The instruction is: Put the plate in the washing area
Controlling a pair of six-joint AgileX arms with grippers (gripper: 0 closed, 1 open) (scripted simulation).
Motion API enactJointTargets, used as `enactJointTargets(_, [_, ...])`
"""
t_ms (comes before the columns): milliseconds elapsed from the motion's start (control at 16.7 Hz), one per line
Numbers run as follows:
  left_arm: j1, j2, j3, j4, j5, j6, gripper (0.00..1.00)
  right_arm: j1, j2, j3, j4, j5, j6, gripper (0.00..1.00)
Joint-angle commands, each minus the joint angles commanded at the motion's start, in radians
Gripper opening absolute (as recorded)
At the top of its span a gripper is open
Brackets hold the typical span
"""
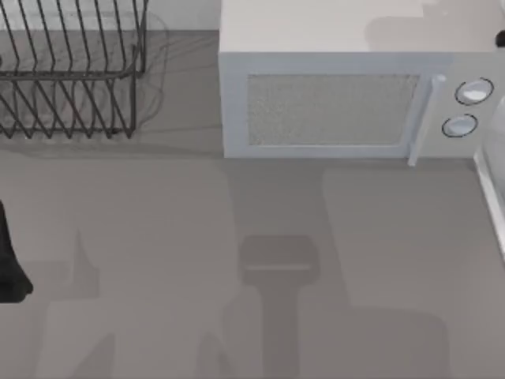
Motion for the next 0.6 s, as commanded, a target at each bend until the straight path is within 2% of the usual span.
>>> enactJointTargets(600, [0.000, 0.000, 0.000, 0.000, 0.000, 0.000, 1.00, 0.000, 0.000, 0.000, 0.000, 0.000, 0.000, 0.98])
